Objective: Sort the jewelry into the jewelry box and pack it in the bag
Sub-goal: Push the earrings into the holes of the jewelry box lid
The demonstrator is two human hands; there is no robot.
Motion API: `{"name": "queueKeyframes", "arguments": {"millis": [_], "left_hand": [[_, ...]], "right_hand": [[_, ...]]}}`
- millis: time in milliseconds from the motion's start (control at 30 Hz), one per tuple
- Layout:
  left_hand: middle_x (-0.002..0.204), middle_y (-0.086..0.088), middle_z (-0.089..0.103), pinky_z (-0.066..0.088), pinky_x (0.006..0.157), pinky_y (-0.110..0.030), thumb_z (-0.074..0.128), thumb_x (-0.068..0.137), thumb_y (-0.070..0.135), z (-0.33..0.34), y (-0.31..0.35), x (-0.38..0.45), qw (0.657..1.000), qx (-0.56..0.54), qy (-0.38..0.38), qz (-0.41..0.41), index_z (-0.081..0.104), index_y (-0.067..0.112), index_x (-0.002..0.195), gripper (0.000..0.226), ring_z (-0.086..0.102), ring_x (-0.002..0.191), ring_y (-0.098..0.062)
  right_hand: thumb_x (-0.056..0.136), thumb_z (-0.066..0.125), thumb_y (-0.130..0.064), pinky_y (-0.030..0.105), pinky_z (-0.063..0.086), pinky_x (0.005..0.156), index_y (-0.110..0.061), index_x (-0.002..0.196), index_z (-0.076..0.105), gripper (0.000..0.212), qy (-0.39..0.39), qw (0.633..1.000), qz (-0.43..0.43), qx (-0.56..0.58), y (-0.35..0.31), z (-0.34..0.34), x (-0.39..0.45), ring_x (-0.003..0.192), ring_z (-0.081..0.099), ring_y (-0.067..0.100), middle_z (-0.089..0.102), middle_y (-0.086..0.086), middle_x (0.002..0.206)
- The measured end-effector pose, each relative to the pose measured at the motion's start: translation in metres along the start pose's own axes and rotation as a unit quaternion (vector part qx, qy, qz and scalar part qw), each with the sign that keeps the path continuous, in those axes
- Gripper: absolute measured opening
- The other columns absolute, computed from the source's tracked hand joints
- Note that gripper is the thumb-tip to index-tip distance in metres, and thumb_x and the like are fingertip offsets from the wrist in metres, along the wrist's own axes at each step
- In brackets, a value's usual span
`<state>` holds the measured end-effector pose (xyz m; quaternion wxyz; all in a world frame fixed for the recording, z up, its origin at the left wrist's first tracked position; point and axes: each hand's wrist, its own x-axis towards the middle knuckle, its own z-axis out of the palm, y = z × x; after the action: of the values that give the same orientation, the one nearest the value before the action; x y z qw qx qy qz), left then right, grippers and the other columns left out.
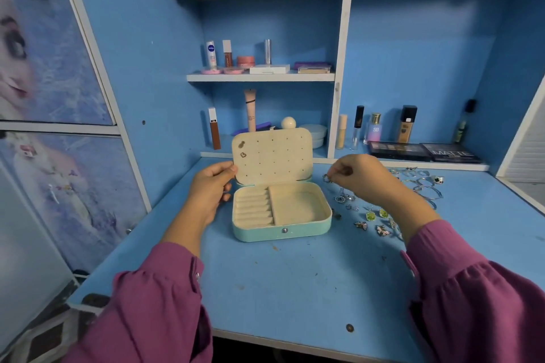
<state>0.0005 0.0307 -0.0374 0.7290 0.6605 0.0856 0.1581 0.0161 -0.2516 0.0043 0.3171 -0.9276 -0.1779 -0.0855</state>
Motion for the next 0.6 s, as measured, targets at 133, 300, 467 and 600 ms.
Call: {"name": "queueKeyframes", "arguments": {"millis": [133,300,467,600], "left_hand": [[0.092,-0.003,0.068,0.036,0.042,-0.019,0.060,0.092,0.012,-0.001,0.000,0.000,1.000,-0.002,0.001,-0.003,0.068,0.011,0.108,0.018,0.039,0.056,-0.010],[0.087,-0.004,0.066,0.035,0.041,-0.018,0.061,0.091,0.010,-0.002,-0.001,0.000,1.000,-0.018,-0.001,-0.004,0.068,0.007,0.104,0.015,0.039,0.055,-0.009],[0.085,-0.004,0.066,0.035,0.040,-0.018,0.062,0.090,0.011,-0.002,0.000,-0.001,1.000,-0.022,-0.002,-0.006,0.068,0.006,0.104,0.016,0.039,0.056,-0.009],[0.078,0.000,0.066,0.034,0.041,-0.018,0.063,0.090,0.012,0.000,0.002,-0.003,1.000,-0.023,-0.002,-0.014,0.069,0.007,0.100,0.013,0.039,0.057,-0.009]], "right_hand": [[0.089,0.059,-0.008,0.003,0.040,0.062,-0.013,0.095,0.071,0.014,-0.008,0.998,-0.053,0.036,-0.031,0.025,0.001,0.073,0.053,-0.001,0.064,-0.004,0.085],[0.092,0.056,-0.010,0.025,0.046,0.081,-0.009,0.102,0.069,0.017,-0.016,0.996,-0.090,0.023,-0.064,0.054,0.011,0.092,0.059,0.016,0.069,0.003,0.100],[0.094,0.053,-0.023,0.036,0.042,0.088,-0.015,0.104,0.069,0.020,0.039,0.987,-0.131,-0.080,-0.086,0.079,0.028,0.104,0.053,0.023,0.067,0.005,0.108],[0.097,0.046,-0.025,0.033,0.031,0.086,-0.019,0.109,0.067,0.024,0.084,0.972,-0.167,-0.145,-0.097,0.093,0.033,0.108,0.049,0.023,0.066,0.002,0.112]]}}
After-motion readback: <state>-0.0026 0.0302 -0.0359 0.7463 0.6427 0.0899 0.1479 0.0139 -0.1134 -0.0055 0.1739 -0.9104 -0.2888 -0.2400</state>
